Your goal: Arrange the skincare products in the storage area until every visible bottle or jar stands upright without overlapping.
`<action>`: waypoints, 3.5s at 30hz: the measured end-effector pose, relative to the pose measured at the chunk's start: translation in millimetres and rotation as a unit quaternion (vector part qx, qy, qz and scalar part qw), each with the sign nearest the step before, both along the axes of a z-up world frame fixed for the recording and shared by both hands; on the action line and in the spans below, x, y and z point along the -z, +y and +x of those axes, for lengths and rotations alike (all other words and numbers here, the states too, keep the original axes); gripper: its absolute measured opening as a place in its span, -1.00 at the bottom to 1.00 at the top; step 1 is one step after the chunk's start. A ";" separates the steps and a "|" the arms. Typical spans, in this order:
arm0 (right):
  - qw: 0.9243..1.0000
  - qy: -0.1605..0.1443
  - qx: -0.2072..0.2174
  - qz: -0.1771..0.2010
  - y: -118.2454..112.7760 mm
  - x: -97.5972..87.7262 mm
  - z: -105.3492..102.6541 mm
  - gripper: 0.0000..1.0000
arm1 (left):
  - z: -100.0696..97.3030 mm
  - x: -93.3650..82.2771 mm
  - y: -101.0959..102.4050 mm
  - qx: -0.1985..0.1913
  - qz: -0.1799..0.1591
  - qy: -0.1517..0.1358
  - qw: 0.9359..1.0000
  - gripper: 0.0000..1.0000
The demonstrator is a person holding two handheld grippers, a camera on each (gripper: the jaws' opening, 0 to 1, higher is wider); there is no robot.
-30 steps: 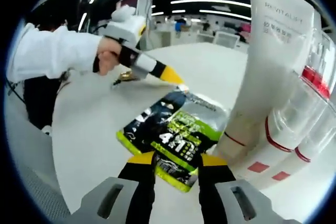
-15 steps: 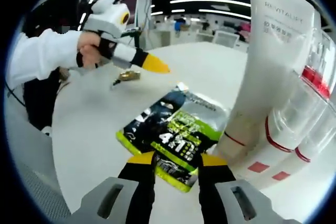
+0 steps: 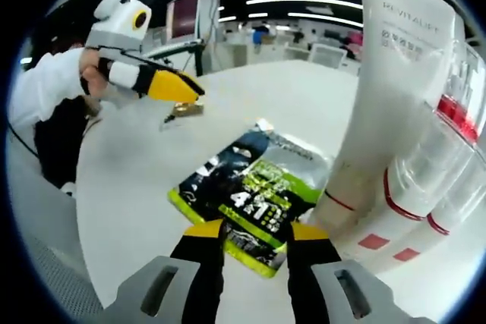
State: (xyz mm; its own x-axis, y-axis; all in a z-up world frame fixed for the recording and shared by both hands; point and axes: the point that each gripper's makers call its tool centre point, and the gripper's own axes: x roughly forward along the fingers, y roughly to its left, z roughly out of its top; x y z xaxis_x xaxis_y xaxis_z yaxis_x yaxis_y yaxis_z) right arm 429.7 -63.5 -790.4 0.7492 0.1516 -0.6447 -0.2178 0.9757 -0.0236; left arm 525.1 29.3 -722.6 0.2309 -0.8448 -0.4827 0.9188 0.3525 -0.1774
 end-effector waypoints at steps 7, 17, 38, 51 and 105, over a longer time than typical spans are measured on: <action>1.000 0.002 -0.005 0.003 0.2 0.0 -0.2 -0.39 | -12.2 -2.2 14.6 0.026 0.023 -0.032 0.999 -0.08; 1.000 0.004 -0.002 0.003 0.4 -0.3 -0.2 -0.39 | -32.7 -12.5 32.9 0.036 0.040 -0.059 0.997 0.22; 1.000 -0.011 -0.011 0.018 -2.3 -20.3 -1.9 -0.19 | -60.3 -18.4 36.6 0.060 0.047 -0.066 0.995 0.67; 0.997 -0.055 -0.049 0.031 17.6 -75.8 -30.5 0.02 | -64.9 -25.8 36.2 0.069 0.046 -0.080 0.993 0.79; 0.994 -0.087 0.030 0.054 -19.2 -90.6 -62.3 0.99 | -84.1 -41.8 40.5 0.060 0.038 -0.082 0.994 0.99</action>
